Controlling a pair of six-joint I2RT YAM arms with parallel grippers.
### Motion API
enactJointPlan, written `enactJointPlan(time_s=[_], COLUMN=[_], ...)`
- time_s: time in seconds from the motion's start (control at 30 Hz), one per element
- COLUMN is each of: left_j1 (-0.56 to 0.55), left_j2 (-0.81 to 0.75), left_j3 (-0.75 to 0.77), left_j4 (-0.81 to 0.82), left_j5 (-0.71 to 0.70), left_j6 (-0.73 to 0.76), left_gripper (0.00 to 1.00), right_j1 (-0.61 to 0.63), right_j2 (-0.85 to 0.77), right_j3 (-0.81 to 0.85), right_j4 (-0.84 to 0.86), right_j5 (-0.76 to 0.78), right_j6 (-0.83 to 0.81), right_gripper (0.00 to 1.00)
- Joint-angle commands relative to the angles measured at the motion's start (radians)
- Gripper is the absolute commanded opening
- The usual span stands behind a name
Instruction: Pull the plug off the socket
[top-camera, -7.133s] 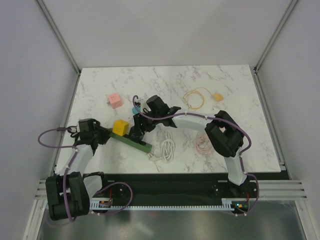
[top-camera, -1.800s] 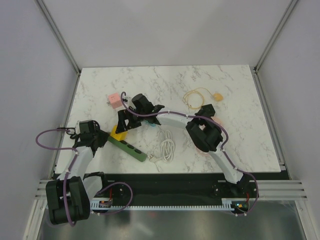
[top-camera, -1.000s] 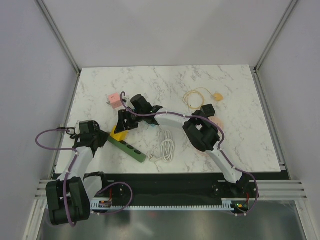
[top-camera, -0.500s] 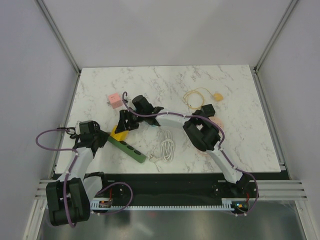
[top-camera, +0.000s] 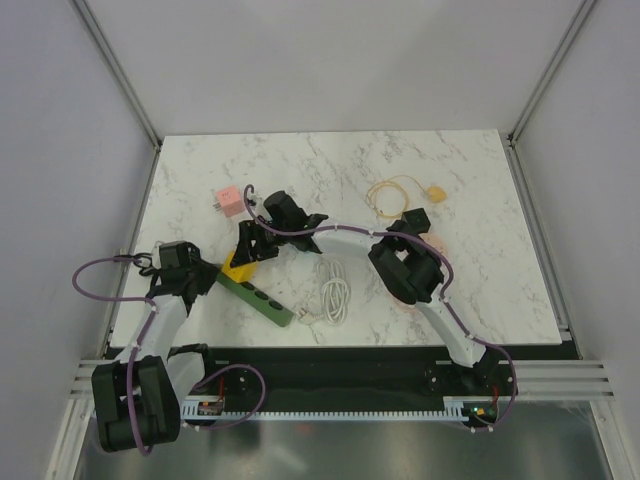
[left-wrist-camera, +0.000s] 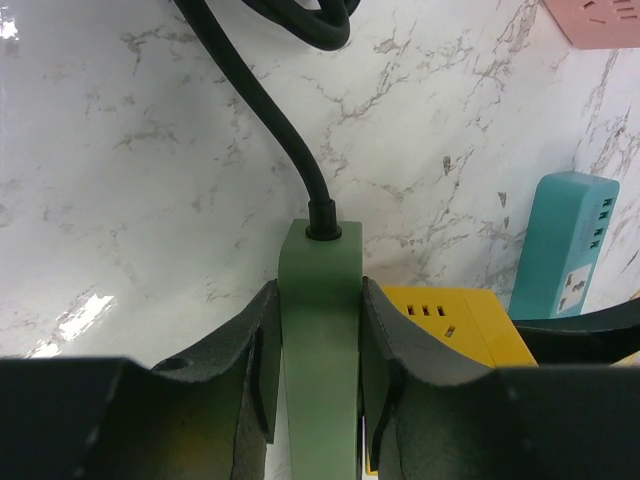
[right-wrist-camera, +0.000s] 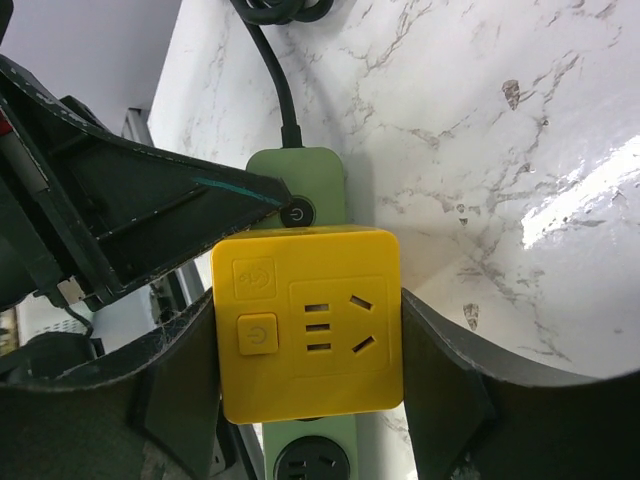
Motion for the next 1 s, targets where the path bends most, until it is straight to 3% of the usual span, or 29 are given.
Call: enactJointPlan(time_s=[0.0, 0.2, 0.33, 0.43, 0.7, 0.77, 0.97], left_j1=[0.001, 0.001, 0.001, 0.001, 0.0, 0.001, 0.001], left_j2=[-0.008, -0.009, -0.012, -0.014, -0.009, -0.012, -0.009], left_j3=[-0.008, -0.009, -0.009, -0.009, -0.009, -0.009, -0.009], left_j4=[-0.01, -0.01, -0.012, -0.013, -0.012, -0.01, -0.007], left_j5=[-0.043, -0.042, -0.043, -0.045, -0.043, -0.043, -0.042], left_j6=[0.043, 0.043, 0.044, 0.044, 0.044, 0.044, 0.04], left_gripper=[0.02, 0.02, 0.02, 0.02, 0.02, 0.02, 0.02], right_j1=[-0.023, -0.023, -0.036, -0.07, -0.107, -0.118, -0.026], right_j2=[-0.087, -0.091, -0.095, -0.104, -0.134, -0.142, -0.142], right_j3=[0.034, 0.11, 0.13, 0.046, -0.101, -0.101, 0.055], right_j4=[-0.113, -0.248, -0.262, -0.102, 0.252, 0.199, -0.191], right_j5=[0.179, 0.296, 0.26, 0.071, -0.086, -0.047, 0.184], right_j6=[-0.144, -0.255, -0.263, -0.096, 0.189, 0.167, -0.187], right_gripper=[0.0, 0.0, 0.0, 0.0, 0.0, 0.0, 0.0])
